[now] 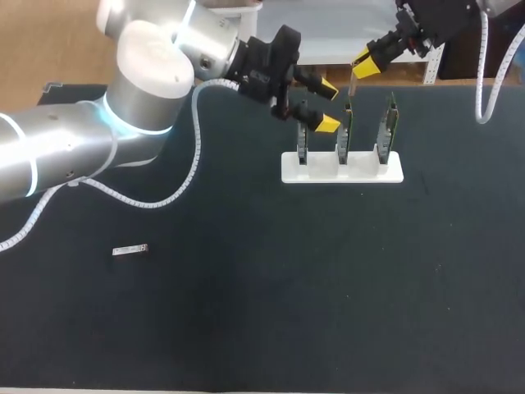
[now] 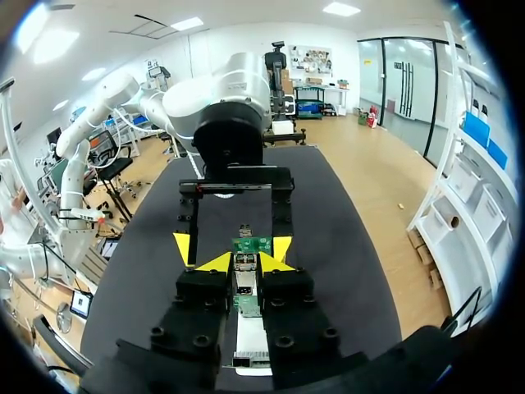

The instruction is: Pick up the optical module with the left hand, and insert it into the network port with the right hand.

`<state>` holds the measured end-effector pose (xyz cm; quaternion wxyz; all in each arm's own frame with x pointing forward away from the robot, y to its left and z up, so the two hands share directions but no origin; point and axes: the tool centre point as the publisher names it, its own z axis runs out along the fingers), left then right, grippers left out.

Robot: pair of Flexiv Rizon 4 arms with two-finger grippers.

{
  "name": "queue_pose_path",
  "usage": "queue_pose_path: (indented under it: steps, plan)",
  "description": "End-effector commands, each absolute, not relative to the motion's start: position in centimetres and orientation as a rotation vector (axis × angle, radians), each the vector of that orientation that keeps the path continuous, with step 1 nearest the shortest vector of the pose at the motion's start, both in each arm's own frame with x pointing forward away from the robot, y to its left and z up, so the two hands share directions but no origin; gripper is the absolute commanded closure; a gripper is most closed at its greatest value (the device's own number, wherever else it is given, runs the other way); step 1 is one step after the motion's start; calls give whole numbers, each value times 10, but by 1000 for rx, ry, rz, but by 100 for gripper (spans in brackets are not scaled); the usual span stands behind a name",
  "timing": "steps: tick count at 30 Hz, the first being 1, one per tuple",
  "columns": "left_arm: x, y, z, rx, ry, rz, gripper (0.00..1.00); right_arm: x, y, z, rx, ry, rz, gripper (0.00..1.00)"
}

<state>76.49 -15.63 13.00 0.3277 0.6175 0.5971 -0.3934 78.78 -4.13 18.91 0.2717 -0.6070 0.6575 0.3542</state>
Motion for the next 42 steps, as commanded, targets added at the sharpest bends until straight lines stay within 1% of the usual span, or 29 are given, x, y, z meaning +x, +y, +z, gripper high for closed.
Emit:
queue_pose_path:
  steps: [1, 42]
  plan:
    - [767, -157, 130, 1616, 1568, -1048, 0, 788, -42, 189, -1633, 1768, 956, 100]
    - [766, -158, 127, 1675, 1598, -1030, 0, 788, -43, 190, -1636, 1763, 961, 100]
